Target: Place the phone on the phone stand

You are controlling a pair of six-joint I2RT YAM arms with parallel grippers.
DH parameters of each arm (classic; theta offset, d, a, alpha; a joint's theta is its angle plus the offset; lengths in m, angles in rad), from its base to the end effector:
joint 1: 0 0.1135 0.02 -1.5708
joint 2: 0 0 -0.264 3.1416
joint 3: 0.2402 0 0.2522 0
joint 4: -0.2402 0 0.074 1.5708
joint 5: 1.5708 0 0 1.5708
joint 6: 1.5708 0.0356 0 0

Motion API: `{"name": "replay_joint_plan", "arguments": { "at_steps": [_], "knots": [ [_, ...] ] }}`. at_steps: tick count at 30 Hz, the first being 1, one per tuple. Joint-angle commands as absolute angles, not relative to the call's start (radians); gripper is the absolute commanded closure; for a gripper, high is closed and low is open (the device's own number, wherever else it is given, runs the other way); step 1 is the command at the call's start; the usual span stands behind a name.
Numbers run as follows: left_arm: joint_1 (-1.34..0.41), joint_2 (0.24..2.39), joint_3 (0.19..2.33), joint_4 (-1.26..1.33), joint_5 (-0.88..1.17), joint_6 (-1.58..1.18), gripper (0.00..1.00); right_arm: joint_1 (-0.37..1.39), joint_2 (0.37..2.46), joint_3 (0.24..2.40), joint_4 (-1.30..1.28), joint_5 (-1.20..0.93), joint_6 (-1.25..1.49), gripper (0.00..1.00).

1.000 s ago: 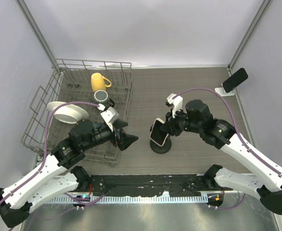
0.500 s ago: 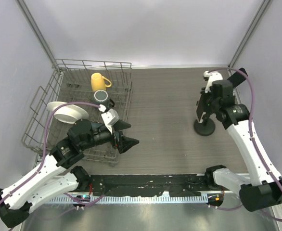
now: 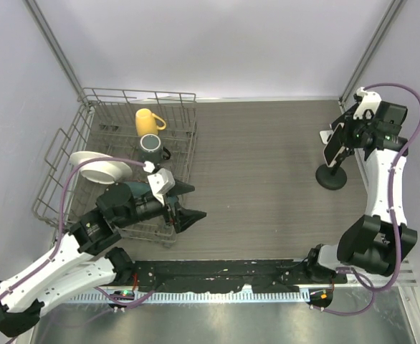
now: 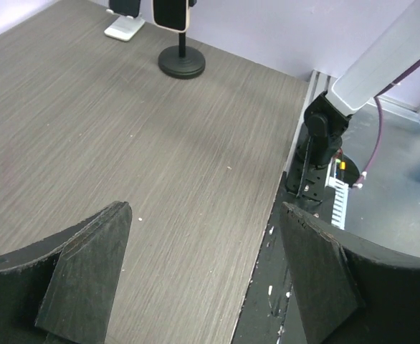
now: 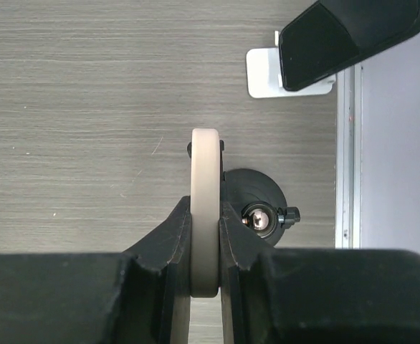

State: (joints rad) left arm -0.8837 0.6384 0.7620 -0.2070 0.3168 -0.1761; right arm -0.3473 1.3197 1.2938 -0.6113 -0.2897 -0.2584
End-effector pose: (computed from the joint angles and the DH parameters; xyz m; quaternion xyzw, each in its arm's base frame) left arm 0.0873 -0.1239 0.3516 0.3520 0.6447 -0.4381 0.5182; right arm 0.2740 -0.0884 0.3585 -0.0256 0.8857 -0.0098 0.4635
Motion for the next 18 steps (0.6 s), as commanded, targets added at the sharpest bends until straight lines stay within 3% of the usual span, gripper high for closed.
{"name": "replay_joint_plan", "arguments": {
  "at_steps": [1,4,18],
  "knots": [
    [-0.917,0.594,0.723,-0.166,0.203,-0.138,0.12,-0.408,1.371,1.431,-0.474,-0.471,-0.385,0.99],
    [-0.951,0.578,0.704,-0.176,0.131,-0.132,0.12,-0.472,1.42,1.463,-0.451,-0.573,-0.371,0.99],
    [-1.046,0.561,0.689,-0.202,0.031,-0.046,0.1,-0.499,1.431,1.378,-0.387,-0.529,-0.474,0.99]
  ]
}}
